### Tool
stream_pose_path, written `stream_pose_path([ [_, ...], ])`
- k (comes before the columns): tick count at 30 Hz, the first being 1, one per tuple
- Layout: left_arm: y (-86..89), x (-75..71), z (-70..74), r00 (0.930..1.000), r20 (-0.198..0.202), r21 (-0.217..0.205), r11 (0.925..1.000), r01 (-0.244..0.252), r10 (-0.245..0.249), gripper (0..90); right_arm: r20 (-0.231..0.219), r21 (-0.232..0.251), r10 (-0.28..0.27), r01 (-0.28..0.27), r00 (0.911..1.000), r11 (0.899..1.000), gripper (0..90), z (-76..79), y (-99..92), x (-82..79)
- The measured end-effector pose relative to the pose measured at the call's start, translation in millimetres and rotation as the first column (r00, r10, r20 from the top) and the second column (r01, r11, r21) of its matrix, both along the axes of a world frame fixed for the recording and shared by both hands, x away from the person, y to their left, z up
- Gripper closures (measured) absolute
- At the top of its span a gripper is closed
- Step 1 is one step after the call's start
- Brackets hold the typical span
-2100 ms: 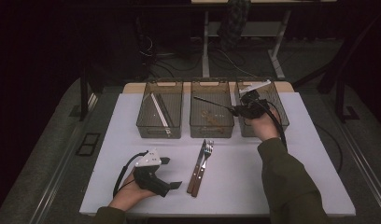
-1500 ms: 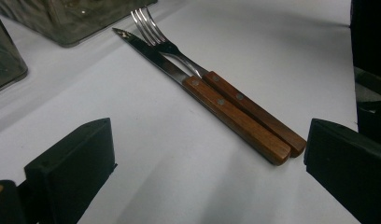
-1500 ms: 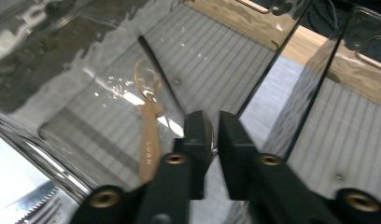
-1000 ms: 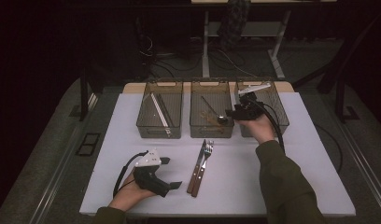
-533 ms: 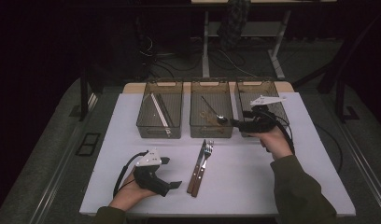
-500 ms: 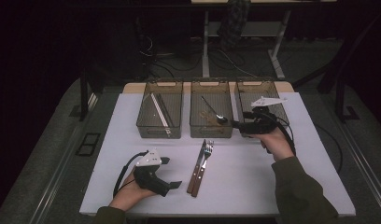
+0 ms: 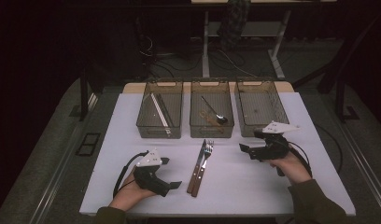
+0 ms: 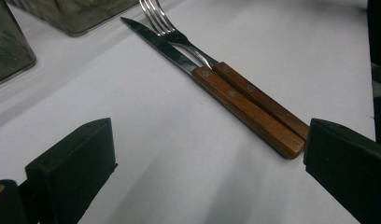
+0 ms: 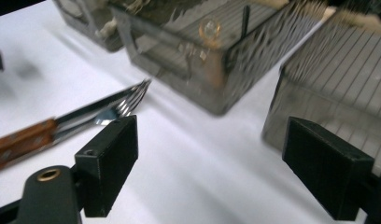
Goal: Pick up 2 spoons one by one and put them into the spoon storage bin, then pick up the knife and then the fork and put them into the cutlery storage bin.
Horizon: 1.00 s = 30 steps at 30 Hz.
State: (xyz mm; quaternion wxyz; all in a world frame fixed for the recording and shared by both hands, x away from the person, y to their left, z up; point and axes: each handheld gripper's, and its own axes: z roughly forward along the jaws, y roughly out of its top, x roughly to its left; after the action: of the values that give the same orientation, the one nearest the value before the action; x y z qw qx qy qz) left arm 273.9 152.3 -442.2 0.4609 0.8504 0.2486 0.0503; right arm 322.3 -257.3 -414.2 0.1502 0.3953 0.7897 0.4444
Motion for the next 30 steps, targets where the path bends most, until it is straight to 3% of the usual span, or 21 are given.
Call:
stream_pose_path([
  [6,0.2,-0.7,1.6,0.9999,0.009,0.003,0.9999,-0.011,0.011,0.8,-0.013,0.002,0.015,-0.015,0.9998,1.0,18.0,-15.9,-8.9,-20.6],
  [12,-2.4,2.1,2.2,0.9997,0.003,0.014,0.9996,-0.025,0.025,7.4,-0.016,-0.006,0.036,-0.036,0.9992,0.999,18.0,-23.1,-14.2,-37.4],
  [14,-3.7,4.2,3.4,0.9993,0.0,0.021,0.9991,-0.037,0.037,14.6,-0.017,-0.024,0.041,-0.041,0.999,0.999,18.0,-24.8,-15.5,-41.5],
  [16,-5.8,6.6,5.3,0.9991,-0.002,0.013,0.999,-0.042,0.042,17.9,-0.026,-0.013,0.04,-0.04,0.9989,0.999,18.0,-26.6,-16.6,-46.2],
  [24,-24.5,18.5,12.5,0.9974,0.015,0.029,0.997,-0.071,0.071,49.9,-0.027,-0.036,0.065,-0.066,0.9975,0.997,18.0,-28.8,-15.4,-59.8],
  [30,-43.1,35.1,9.1,0.9963,-0.016,0.064,0.9945,-0.083,0.084,71.3,-0.036,-0.05,0.071,-0.072,0.9969,0.996,18.1,-31.3,-13.8,-60.4],
])
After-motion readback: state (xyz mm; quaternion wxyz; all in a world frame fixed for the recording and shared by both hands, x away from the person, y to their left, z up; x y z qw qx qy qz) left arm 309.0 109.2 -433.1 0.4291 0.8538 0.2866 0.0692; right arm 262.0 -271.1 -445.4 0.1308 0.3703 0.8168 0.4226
